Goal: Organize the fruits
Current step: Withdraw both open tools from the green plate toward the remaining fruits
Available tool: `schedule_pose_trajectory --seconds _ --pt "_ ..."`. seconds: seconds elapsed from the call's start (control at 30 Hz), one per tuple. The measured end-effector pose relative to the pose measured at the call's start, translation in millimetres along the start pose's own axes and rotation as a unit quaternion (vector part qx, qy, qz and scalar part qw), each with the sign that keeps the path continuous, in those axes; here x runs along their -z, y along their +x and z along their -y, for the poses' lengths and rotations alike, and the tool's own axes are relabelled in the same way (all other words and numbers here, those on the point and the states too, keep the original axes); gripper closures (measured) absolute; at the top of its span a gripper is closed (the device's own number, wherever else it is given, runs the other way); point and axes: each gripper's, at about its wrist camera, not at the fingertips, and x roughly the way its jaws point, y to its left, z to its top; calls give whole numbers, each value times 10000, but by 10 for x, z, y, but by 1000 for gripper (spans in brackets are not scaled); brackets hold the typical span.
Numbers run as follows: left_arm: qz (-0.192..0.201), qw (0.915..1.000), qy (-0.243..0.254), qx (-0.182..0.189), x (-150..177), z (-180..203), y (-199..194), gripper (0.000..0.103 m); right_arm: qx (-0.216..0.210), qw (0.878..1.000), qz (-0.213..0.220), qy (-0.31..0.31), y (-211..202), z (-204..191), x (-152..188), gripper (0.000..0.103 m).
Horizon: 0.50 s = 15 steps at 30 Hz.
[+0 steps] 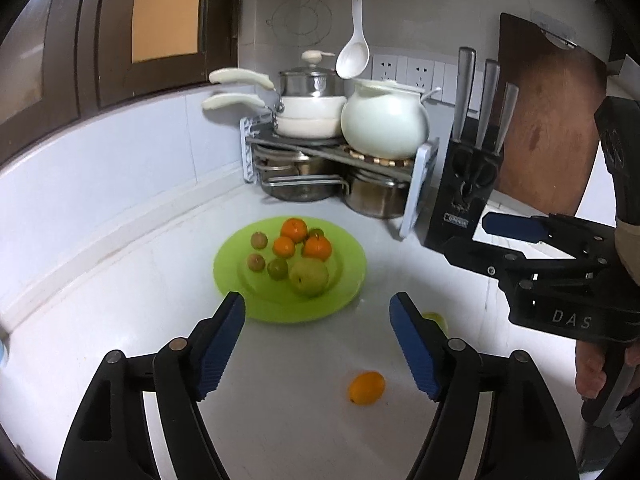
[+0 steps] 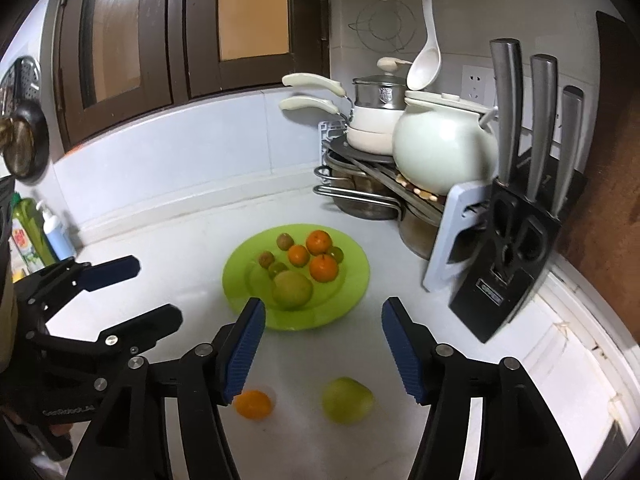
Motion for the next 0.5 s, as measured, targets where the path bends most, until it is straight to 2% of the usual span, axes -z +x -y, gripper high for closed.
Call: schedule_pose_trajectory --seconds 0.27,0.5 --pt "138 9992 248 -276 282 171 -11 25 118 9998 -118 -145 6 42 234 42" --pt "-152 9987 440 -229 515 327 126 25 212 9991 -302 -228 86 122 478 42"
